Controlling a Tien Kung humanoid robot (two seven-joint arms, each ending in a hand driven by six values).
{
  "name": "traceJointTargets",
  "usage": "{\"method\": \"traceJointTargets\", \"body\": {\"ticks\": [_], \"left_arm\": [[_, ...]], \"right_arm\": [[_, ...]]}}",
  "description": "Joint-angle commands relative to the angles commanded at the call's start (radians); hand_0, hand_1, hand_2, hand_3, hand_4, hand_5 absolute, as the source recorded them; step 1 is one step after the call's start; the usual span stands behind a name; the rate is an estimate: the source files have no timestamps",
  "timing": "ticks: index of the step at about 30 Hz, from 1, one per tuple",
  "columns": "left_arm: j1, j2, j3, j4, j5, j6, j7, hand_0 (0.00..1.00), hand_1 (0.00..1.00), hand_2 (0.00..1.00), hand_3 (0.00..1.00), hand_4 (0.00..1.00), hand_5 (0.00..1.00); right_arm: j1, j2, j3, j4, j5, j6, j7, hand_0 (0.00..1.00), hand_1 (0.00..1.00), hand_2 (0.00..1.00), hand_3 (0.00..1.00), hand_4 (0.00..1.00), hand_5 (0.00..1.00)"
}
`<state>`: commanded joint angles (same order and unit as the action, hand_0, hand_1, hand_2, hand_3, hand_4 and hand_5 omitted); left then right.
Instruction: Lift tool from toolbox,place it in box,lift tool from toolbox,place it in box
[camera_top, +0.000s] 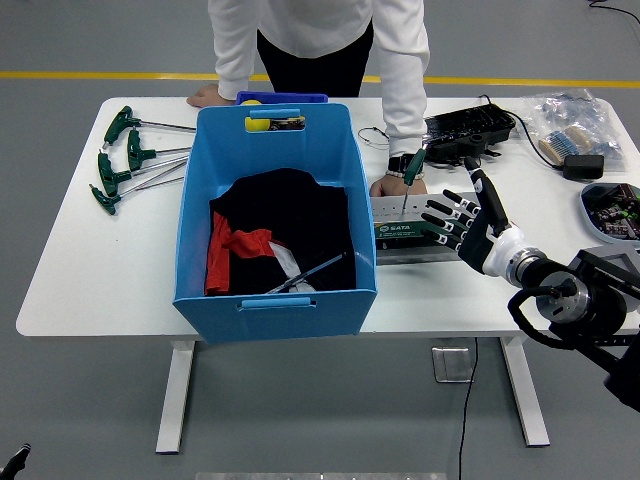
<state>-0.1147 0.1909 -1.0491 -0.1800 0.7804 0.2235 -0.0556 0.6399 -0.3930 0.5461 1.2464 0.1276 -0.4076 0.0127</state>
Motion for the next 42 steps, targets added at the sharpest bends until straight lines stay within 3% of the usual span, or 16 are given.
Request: {"method": "traceJointTargets", "body": {"ticks": [17,25,42], "left_arm": [[-0.010,0.000,-0.002,0.000,-0.005,0.000,-0.002,0.883,0.895,0.902,0.746,0.699,0.771],[-0.016,0.001,0.042,0.000,-0.044,-0.002,-0.017,0.883,0.896,0.901,0.745,0.699,0.771],[-0.032,0.004,0.036,0.000,-0.043,-0.001,-0.015,0.883,0.896,0.901,0.745,0.698,0.771]], "right_arm": [[0.063,0.065,-0.030,-0.082,0.034,0.029,0.008,0.469,0.558,0.753,0.943,0.981,0.864],[0.066,0.074,-0.031,-0.092,0.043,0.033,0.009,0.470,0.559,0.753,0.941,0.981,0.865],[0.089,0.104,-0.043,-0.144,0.058,0.047,0.013,0.471,0.559,0.754,0.941,0.983,0.865]]}}
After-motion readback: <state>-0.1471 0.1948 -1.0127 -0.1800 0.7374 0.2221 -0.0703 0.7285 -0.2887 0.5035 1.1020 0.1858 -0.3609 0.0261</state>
